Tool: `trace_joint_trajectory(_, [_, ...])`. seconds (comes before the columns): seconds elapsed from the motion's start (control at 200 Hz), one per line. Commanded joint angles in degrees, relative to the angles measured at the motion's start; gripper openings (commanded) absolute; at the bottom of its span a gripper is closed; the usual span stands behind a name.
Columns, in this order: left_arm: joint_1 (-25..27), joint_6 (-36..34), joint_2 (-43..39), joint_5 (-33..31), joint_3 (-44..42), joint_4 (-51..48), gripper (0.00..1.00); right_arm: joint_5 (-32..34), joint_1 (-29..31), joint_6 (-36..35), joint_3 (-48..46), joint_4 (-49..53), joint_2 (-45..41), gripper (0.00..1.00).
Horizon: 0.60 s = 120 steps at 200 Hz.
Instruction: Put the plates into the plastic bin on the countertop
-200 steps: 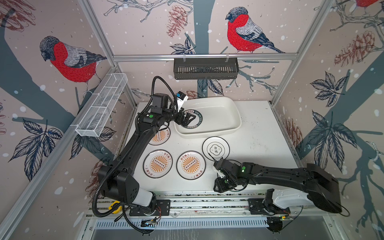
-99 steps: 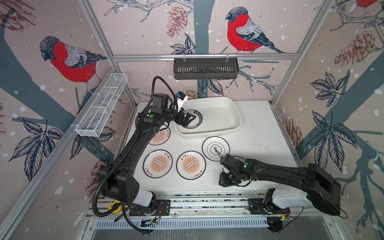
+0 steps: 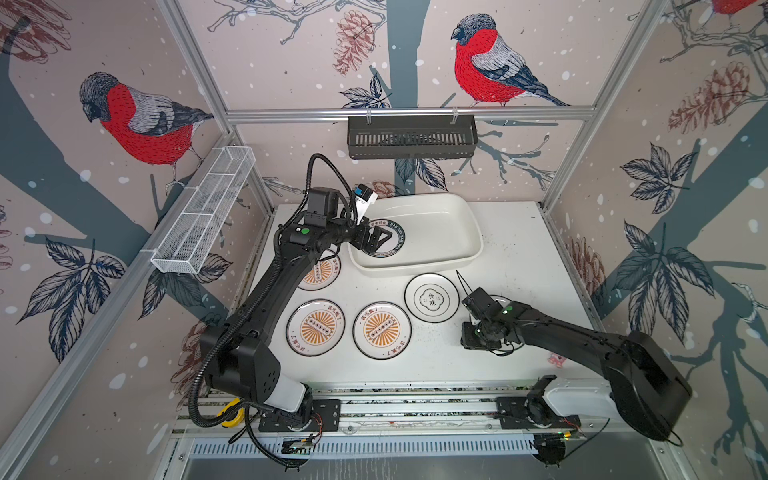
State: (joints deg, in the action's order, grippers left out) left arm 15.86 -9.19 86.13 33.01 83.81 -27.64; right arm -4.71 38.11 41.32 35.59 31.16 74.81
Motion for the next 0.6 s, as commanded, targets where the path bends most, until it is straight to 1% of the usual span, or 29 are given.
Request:
trace_joint_trajectory(0.0, [-0.04,-0.39,0.35,1.30,0.50,0.12,0.97,3.57,-1.64,-1.41,1.85,-0.05,1.03,0.43])
trace_joint_trajectory(0.105, [0.01,-0.55,0.62,1.59,0.93,0.13,0.97,1.71,-2.67,-1.27,2.67,-1.94,1.74,0.43])
trace_joint_trajectory(0.18, [-0.03,-0.94,0.62,1.57,1.27,-0.37,0.97,1.56,-2.68,-0.48,3.67,-0.96,1.35,0.44])
trace_joint_trajectory(0.32, [-0.01,-1.70,-0.25,1.94,0.07,0.43,0.97,3.38,-4.00,2.57,4.69,2.59,-2.72,0.45])
trace_joint_trajectory(0.375, [0.03,-1.71,-0.48,2.10,-0.45,0.86,0.97,3.39,-5.30,3.59,4.68,3.24,-6.24,0.46])
trace_joint_trajectory(0.495, [0.01,-1.70,-0.43,3.17,-0.80,1.77,0.97,5.95,-10.96,7.80,3.82,4.96,-12.13,0.48])
trace_joint_trajectory(0.595, [-0.03,-1.19,-0.17,4.64,-0.75,2.67,0.97,5.38,-17.75,11.08,0.60,3.72,-17.38,0.51])
